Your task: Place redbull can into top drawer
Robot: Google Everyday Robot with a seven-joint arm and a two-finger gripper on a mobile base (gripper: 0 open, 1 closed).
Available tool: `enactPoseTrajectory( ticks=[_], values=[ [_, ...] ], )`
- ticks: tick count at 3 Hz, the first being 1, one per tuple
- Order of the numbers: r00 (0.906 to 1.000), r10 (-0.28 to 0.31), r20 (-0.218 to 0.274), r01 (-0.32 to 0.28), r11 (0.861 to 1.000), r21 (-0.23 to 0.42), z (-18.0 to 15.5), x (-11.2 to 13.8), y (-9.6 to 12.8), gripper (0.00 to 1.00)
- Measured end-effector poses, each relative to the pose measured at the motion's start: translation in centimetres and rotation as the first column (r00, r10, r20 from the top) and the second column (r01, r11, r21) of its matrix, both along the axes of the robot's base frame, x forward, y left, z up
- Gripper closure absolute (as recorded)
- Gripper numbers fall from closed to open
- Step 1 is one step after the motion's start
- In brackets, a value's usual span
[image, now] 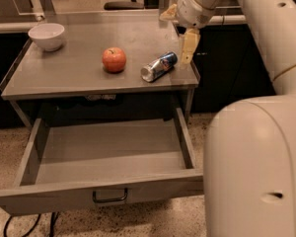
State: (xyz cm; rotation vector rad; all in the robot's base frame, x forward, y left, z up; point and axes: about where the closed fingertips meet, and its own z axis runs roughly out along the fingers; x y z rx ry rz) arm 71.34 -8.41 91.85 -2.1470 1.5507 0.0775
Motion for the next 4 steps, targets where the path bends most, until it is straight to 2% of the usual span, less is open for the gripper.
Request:
enactPoseTrajectory(
  ticks=[1,2,3,4],
  values=[
    [0.999,-0.008,0.043,0.007,1.0,0.018,1.3,1.1,0.1,0.0],
    [0.9987,-0.008,0.05,0.007,1.0,0.018,1.1,1.4,0.4,0.0],
    [0.9982,0.039,0.045,-0.04,0.999,0.03,-0.6,2.4,1.7,0.0],
    [0.994,0.106,0.028,-0.107,0.993,0.058,-3.3,3.6,4.3,0.0]
  ],
)
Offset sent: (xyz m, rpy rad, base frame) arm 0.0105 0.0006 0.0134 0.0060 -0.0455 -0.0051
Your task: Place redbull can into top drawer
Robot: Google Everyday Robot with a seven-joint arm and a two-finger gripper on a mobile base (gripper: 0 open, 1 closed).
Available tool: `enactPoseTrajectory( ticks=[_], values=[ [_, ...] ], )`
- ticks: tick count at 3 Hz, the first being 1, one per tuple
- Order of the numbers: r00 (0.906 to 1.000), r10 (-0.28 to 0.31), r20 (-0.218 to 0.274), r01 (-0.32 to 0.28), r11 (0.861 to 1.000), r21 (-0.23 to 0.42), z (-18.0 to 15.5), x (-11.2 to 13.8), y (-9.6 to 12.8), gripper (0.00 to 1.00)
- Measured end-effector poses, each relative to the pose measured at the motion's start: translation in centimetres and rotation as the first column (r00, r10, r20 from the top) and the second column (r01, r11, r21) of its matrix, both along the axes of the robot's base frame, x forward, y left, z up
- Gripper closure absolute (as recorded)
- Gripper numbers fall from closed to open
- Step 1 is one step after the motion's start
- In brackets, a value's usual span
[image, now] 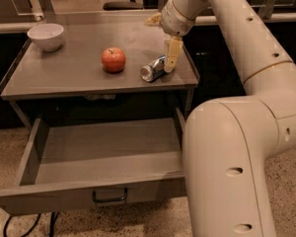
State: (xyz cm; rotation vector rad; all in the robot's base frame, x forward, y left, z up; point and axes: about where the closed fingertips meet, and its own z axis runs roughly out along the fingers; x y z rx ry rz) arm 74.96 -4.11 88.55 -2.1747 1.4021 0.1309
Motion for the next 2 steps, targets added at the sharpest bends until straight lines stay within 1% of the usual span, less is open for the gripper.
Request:
enactPoseTrajectory(
  ticks=[1,2],
  values=[
    [0.9983,0.049,-0.031,-0.048,0.999,0.023,-2.6,0.8,2.2,0.0],
    [0.9958,0.059,-0.07,-0.056,0.997,0.047,-4.6,0.8,2.7,0.0]
  ],
)
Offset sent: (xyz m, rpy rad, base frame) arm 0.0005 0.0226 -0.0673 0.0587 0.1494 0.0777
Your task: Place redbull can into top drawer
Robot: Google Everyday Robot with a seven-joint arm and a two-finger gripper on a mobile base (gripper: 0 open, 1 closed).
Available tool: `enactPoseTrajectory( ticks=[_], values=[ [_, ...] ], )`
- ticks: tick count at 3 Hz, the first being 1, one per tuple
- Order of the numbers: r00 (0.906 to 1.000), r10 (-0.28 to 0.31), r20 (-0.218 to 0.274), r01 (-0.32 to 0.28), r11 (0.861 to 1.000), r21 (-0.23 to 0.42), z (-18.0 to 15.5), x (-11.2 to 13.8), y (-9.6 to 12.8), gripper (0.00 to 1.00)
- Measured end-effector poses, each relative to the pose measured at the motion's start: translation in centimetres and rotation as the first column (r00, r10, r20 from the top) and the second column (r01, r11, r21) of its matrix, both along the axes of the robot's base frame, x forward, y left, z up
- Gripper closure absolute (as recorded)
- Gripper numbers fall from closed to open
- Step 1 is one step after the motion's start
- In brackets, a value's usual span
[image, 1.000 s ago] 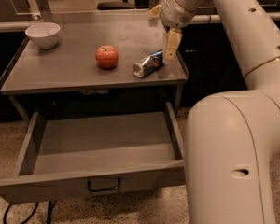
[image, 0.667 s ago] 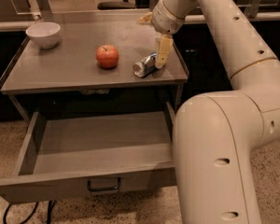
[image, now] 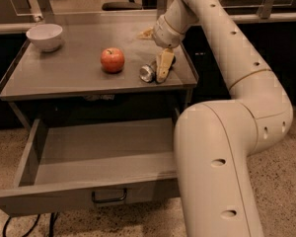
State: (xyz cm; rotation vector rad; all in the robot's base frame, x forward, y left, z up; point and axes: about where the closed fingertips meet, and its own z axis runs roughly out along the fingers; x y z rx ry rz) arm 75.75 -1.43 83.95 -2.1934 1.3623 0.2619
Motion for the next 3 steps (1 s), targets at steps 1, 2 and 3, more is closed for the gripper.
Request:
enactPoseTrajectory(
  ticks=[1,2,3],
  values=[
    [1.0,-0.001,-0.001,0.001,1.0,0.007,-0.48,0.29,0.37,0.0],
    [1.0,-0.001,-0.001,0.001,1.0,0.007,-0.48,0.31,0.39,0.17],
    [1.0,-0.001,-0.001,0.001,1.0,0.007,-0.48,0.31,0.39,0.38]
  ],
)
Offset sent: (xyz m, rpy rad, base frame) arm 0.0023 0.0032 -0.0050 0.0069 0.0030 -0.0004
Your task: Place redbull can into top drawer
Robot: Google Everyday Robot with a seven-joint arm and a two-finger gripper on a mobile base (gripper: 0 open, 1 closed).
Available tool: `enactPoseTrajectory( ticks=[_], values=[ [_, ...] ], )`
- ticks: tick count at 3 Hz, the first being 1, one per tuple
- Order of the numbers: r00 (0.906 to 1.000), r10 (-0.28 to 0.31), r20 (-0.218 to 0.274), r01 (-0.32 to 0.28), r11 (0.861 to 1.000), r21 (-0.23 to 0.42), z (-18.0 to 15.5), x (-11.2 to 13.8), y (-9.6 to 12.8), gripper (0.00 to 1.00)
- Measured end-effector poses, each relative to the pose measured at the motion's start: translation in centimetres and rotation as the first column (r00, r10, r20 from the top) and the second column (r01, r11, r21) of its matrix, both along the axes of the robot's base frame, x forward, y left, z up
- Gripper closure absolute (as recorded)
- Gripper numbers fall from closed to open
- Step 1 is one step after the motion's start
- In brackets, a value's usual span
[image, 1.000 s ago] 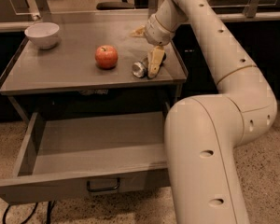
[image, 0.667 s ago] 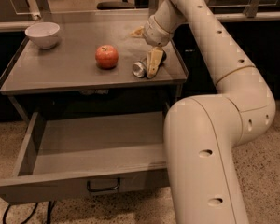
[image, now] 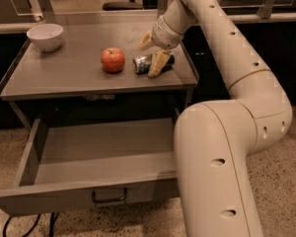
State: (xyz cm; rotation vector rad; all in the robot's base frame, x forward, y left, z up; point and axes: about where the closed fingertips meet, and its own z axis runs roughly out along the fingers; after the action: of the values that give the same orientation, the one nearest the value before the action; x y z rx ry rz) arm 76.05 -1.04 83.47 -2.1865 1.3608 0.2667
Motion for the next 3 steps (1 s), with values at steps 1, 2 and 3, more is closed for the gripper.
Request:
enactPoseTrajectory(
  ticks=[1,2,3],
  values=[
    [1.0,0.0,0.0,0.0,1.0,0.0,0.0,0.0,0.0,0.62],
    [1.0,0.0,0.0,0.0,1.0,0.0,0.0,0.01,0.0,0.85],
    [0.9998,-0.015,0.009,0.015,1.0,-0.002,-0.02,0.4,0.1,1.0]
  ],
)
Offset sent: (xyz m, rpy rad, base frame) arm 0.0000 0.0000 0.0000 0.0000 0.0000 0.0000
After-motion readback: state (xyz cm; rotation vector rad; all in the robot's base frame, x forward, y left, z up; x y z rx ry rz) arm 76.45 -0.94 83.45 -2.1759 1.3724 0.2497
